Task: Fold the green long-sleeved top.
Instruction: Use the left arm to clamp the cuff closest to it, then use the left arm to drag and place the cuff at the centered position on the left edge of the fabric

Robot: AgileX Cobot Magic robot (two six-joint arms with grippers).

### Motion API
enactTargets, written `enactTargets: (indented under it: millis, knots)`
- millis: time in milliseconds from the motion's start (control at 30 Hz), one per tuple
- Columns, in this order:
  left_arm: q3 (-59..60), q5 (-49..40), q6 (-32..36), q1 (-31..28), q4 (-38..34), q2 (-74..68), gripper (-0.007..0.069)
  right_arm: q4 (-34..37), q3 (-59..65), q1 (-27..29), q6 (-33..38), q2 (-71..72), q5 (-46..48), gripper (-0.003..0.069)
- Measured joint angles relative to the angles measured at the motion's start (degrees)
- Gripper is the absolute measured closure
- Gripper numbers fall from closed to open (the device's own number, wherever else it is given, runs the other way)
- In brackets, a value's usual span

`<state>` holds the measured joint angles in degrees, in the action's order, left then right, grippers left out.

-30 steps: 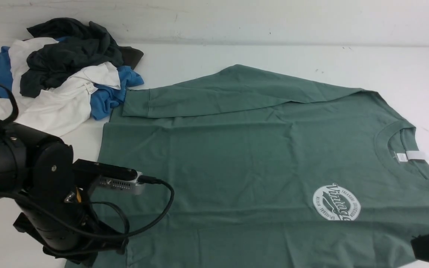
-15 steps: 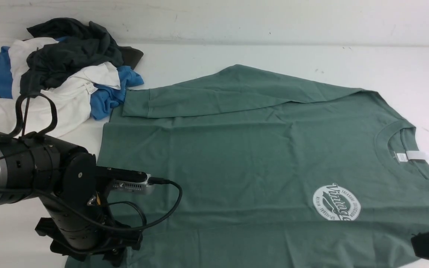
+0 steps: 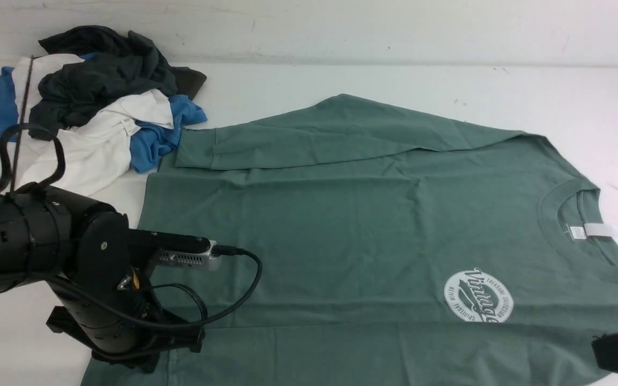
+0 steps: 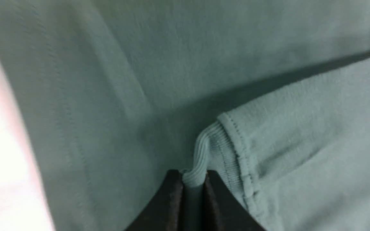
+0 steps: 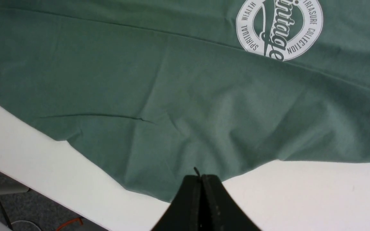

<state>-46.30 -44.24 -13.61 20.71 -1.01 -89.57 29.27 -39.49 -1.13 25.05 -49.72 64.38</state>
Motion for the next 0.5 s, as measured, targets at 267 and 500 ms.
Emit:
enactTargets:
  millis: [267, 500]
  knots:
    - [-3.4, -3.3, 0.2, 0.0, -0.5, 8.1, 0.0584, 0.0, 0.0, 0.0, 0.0, 0.0, 0.0, 0.0673]
    - [-22.4, -8.4, 2.4, 0.0, 0.6, 7.2, 0.0584, 0.1, 0.0, 0.0, 0.0, 0.0, -0.2, 0.0672]
